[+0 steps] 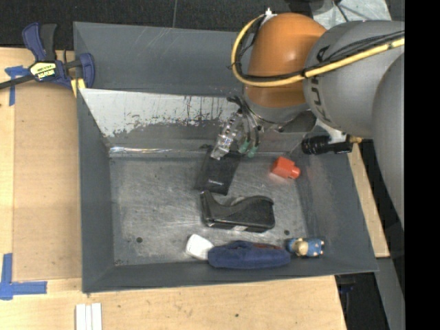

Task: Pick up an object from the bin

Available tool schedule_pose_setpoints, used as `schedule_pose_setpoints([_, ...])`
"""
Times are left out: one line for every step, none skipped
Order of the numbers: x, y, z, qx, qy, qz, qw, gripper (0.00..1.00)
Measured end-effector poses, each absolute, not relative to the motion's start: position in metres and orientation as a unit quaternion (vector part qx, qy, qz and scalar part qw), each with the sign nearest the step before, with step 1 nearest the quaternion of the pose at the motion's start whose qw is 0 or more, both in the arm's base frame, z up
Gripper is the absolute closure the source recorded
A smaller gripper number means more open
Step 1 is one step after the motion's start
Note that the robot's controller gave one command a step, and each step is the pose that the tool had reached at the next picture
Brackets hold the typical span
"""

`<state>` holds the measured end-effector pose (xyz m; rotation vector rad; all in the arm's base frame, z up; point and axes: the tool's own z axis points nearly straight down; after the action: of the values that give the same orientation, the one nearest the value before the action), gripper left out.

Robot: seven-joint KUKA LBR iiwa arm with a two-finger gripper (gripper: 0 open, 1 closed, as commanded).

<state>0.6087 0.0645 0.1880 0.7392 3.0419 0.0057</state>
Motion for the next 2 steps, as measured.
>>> schedule_pose_setpoints([0.623,0.039,0.075,0.153,0.988,0.003,0.006,1.0])
schedule_pose_setpoints([0.623,0.025,0.096,0.159,0.987,0.0,0.004,1.0])
